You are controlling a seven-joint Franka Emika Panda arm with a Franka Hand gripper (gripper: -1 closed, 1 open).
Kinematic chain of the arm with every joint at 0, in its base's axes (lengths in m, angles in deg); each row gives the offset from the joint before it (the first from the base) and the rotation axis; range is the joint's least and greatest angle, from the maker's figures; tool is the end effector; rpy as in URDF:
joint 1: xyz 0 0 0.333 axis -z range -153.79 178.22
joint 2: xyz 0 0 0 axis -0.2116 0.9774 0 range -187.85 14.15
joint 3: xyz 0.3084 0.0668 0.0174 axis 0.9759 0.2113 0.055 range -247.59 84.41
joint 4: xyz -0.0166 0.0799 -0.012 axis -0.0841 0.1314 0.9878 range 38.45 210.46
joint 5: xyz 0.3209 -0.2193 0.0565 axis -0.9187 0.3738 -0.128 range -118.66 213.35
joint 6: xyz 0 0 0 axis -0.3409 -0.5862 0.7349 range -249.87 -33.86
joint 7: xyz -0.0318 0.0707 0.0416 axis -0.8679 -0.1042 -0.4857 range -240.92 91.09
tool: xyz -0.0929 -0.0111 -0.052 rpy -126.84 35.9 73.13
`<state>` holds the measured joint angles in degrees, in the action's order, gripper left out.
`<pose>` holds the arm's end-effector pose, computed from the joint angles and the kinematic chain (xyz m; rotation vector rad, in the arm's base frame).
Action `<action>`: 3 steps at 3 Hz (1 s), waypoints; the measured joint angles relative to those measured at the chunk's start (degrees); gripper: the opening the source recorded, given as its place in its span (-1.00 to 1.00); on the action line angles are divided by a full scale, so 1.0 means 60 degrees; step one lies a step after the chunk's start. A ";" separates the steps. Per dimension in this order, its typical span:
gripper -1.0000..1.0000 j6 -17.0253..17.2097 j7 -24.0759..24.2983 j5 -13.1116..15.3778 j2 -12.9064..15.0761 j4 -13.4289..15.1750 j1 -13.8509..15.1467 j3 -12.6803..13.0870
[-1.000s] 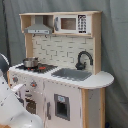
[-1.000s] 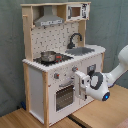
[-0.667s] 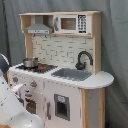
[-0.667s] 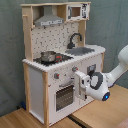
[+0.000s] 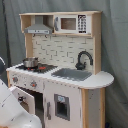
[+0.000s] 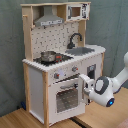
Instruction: Play with the kitchen
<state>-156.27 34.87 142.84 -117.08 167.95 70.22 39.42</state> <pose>0.2842 0.4236 0.2401 1.7544 0.6809 1.6957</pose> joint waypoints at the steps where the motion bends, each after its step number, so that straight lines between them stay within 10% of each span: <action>1: -1.00 0.0470 -0.0160 -0.0772 -0.0002 -0.0050 -0.0487 0.0213; 3: -1.00 0.1094 -0.0668 -0.2374 -0.0009 -0.0700 -0.0583 0.0664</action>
<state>-149.71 30.87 128.59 -117.14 163.76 66.72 43.41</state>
